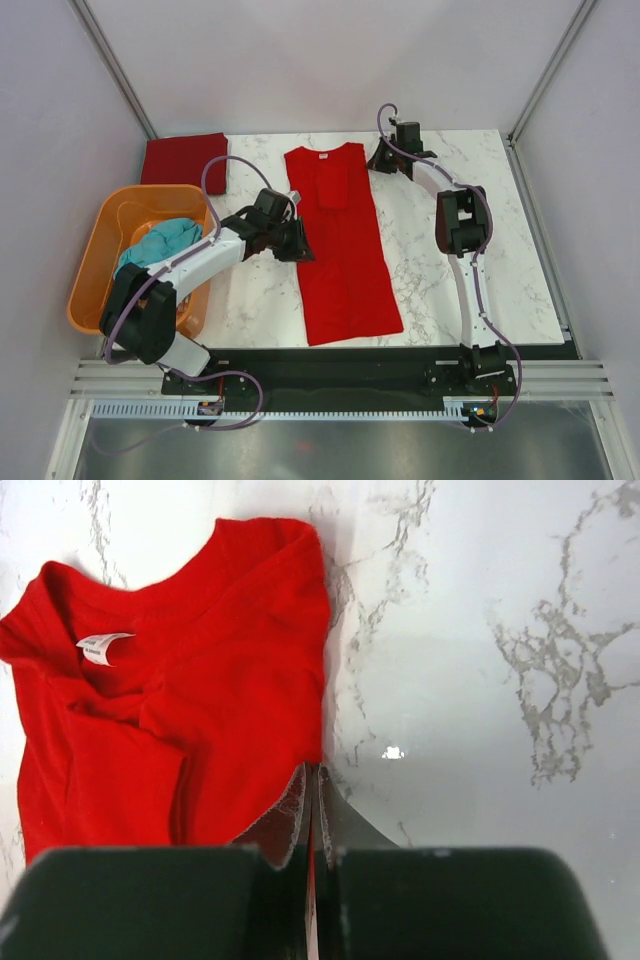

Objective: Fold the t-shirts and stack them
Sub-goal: Fold the tshirt

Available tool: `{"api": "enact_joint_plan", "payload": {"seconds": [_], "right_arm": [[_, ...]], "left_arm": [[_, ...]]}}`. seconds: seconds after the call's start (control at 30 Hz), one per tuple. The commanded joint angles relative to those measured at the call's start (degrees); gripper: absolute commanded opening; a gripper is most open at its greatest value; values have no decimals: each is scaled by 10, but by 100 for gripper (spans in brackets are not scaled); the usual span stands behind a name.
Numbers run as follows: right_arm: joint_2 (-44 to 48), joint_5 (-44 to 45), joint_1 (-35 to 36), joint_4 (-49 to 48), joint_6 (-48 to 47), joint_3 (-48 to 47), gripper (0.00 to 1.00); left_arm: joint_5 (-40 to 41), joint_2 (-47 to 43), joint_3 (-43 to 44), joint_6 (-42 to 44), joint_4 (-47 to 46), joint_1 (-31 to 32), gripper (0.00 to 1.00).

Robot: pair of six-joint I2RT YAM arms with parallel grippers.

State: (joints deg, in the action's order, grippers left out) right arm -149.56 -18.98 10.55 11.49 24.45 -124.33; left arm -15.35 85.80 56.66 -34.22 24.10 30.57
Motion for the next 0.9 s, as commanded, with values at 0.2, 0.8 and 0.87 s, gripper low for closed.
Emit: {"api": "enact_joint_plan", "payload": {"seconds": [0.2, 0.8, 0.87], "right_arm": [[1, 74, -58, -3, 56, -9, 0], [398, 46, -23, 118, 43, 455, 55], [476, 55, -10, 123, 46, 527, 56]], "left_arm": [[23, -21, -5, 44, 19, -2, 32], [2, -80, -169, -38, -11, 37, 49], [-10, -81, -193, -63, -45, 38, 50]]}}
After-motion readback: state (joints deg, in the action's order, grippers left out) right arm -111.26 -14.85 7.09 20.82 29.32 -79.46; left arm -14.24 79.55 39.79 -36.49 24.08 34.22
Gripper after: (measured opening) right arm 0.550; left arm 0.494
